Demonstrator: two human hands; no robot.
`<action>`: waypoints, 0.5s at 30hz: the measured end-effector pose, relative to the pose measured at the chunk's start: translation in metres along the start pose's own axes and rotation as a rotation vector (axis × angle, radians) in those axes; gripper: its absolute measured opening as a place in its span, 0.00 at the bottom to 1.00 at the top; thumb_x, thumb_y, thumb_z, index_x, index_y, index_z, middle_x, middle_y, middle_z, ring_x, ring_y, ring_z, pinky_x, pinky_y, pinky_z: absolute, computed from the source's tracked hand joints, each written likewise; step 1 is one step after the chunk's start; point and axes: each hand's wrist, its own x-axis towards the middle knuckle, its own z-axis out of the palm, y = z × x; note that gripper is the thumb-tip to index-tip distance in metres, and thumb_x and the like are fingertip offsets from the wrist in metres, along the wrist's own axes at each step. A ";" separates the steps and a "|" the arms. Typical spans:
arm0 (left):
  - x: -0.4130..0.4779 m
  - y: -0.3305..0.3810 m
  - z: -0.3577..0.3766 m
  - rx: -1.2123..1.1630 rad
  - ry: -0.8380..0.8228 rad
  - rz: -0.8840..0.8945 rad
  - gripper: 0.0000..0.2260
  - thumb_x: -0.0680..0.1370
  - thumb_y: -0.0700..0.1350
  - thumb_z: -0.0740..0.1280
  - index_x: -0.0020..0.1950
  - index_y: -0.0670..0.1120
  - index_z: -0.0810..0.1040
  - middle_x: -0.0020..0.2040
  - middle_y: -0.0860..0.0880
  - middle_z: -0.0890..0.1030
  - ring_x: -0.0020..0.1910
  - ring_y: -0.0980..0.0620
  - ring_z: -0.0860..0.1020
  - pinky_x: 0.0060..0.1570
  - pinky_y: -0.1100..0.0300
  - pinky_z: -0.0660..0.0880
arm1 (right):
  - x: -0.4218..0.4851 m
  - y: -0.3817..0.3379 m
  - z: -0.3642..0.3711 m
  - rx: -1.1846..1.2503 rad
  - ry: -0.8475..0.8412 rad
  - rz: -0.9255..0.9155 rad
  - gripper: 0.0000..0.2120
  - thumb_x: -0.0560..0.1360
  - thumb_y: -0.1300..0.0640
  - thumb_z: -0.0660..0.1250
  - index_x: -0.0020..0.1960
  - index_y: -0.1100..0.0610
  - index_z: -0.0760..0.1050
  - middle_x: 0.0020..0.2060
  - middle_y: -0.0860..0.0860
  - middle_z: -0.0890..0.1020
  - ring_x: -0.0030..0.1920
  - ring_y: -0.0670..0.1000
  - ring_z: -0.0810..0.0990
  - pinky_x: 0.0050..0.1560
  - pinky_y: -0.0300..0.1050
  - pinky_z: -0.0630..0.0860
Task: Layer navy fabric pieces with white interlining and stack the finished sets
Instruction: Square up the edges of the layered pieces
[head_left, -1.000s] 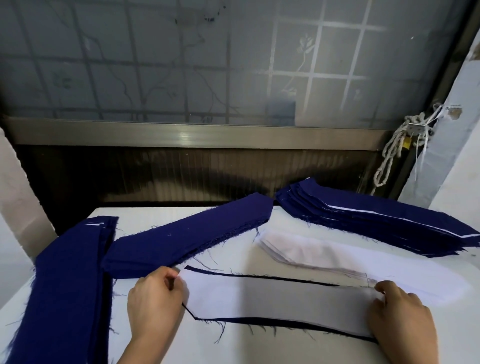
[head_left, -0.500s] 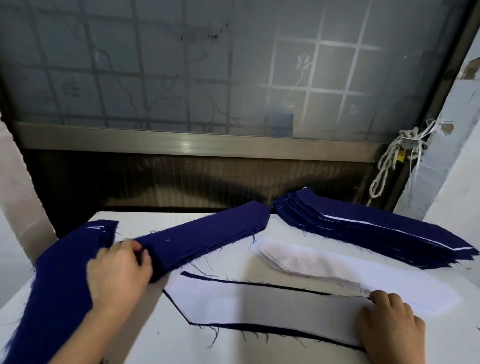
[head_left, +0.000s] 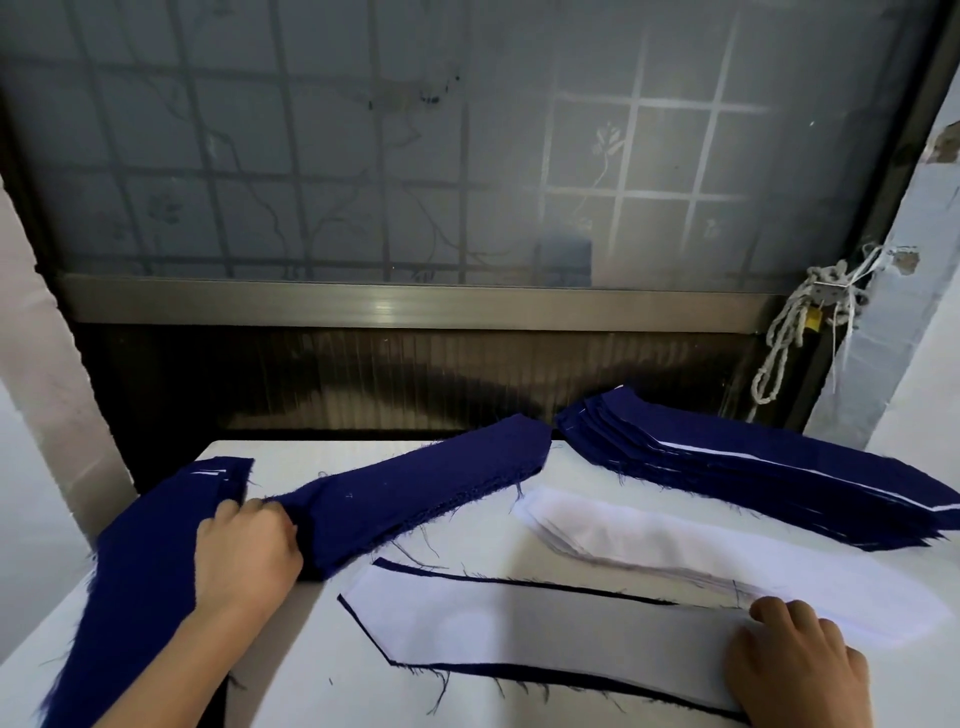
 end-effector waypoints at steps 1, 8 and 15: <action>-0.004 0.002 0.002 -0.036 0.022 0.024 0.04 0.76 0.43 0.70 0.45 0.45 0.84 0.47 0.47 0.81 0.48 0.43 0.73 0.46 0.51 0.67 | -0.001 0.000 0.000 -0.001 0.001 -0.003 0.12 0.74 0.45 0.55 0.57 0.41 0.67 0.58 0.43 0.73 0.59 0.46 0.72 0.58 0.43 0.69; -0.010 0.012 0.003 -0.325 -0.020 -0.019 0.01 0.75 0.43 0.71 0.46 0.48 0.83 0.58 0.48 0.79 0.60 0.44 0.73 0.63 0.45 0.65 | -0.002 -0.003 -0.005 0.027 0.004 -0.024 0.12 0.76 0.44 0.54 0.59 0.40 0.65 0.61 0.43 0.71 0.61 0.46 0.71 0.60 0.42 0.69; -0.023 0.022 0.014 -0.598 0.263 -0.029 0.26 0.73 0.37 0.73 0.70 0.44 0.70 0.46 0.49 0.81 0.46 0.45 0.79 0.56 0.41 0.76 | -0.003 -0.003 -0.005 -0.001 0.000 -0.025 0.13 0.76 0.44 0.52 0.60 0.40 0.65 0.61 0.42 0.71 0.61 0.45 0.71 0.59 0.41 0.68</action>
